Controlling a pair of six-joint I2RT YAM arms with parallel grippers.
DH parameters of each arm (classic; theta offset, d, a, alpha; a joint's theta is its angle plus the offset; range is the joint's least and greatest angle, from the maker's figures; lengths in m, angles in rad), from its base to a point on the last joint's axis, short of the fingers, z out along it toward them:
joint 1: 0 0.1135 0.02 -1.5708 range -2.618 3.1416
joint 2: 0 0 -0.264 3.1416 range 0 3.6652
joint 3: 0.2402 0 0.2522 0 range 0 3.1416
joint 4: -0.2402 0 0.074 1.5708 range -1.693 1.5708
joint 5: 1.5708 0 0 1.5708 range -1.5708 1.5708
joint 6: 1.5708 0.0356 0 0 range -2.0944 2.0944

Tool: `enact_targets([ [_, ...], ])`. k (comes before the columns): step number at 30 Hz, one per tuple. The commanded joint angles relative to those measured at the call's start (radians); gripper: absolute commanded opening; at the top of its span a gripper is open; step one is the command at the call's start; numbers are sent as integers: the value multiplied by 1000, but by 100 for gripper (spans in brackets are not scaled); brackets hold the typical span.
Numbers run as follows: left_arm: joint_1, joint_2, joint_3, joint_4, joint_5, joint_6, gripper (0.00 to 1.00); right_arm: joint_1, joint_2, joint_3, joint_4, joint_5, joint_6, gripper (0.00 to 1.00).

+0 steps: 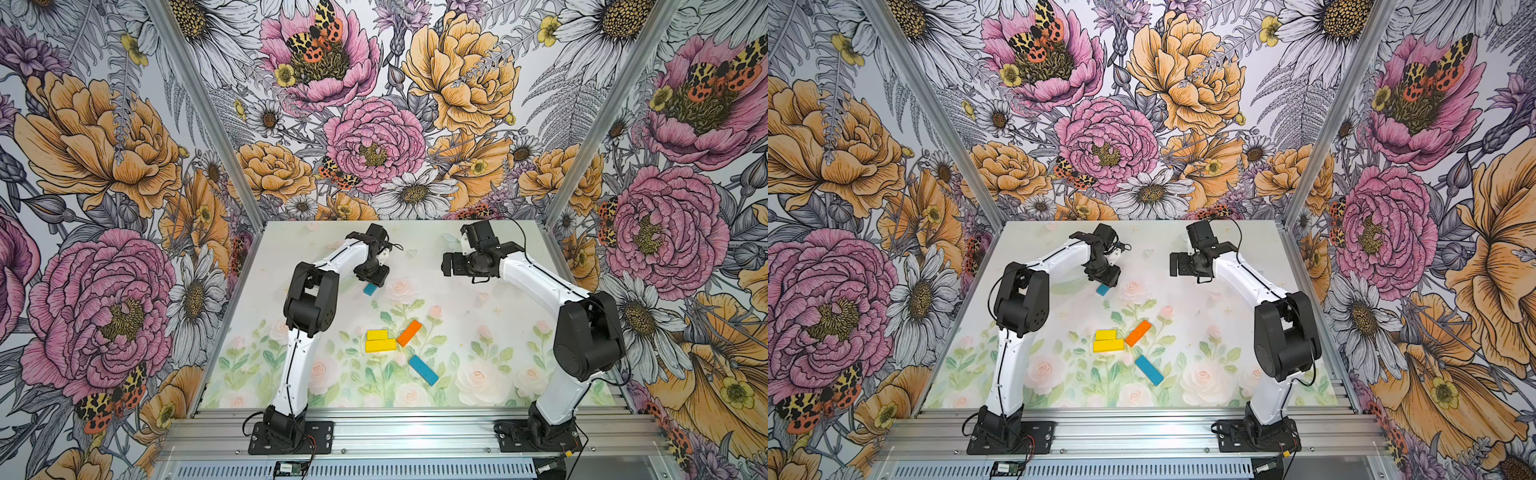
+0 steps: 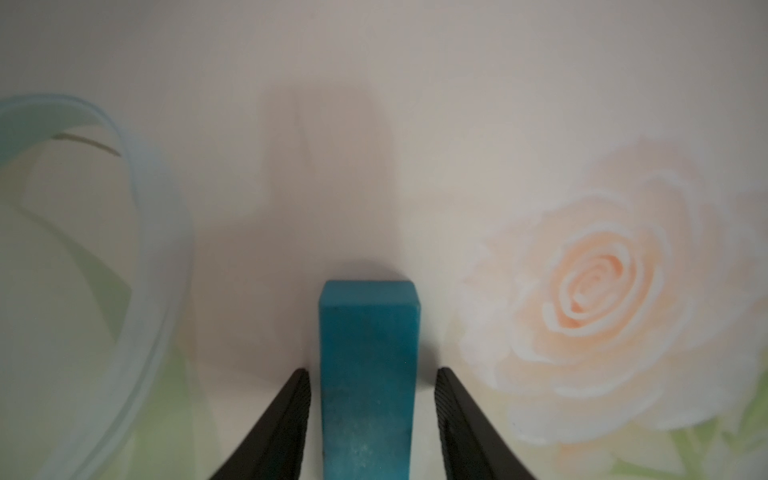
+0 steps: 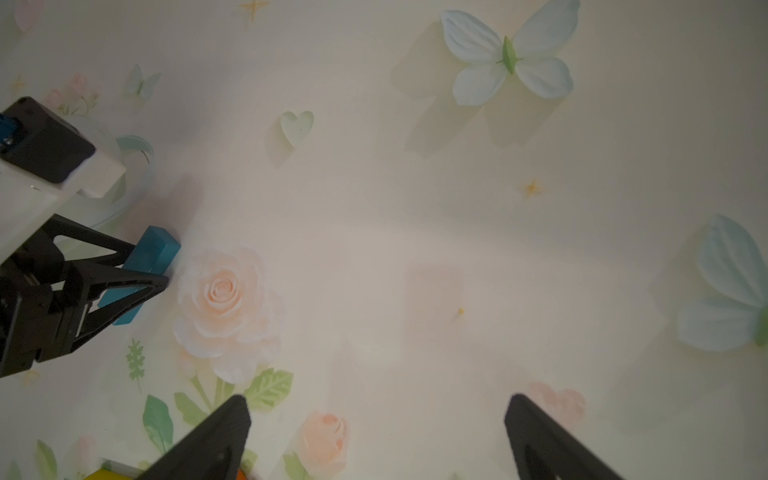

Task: Assemble the number 7 with building blocks
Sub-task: Place the building block at the center of the board, then adjust the building block at the center of the board.

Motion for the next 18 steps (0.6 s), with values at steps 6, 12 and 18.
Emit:
enact_targets([
  [6, 15, -58, 25, -9, 27, -104, 53, 14, 32, 14, 19, 4, 14, 99],
  [12, 19, -78, 19, -11, 26, -147, 54, 20, 50, 37, 19, -8, 15, 99],
  [18, 38, -110, -13, -23, -4, -231, 58, 26, 51, 33, 19, -6, 17, 99],
])
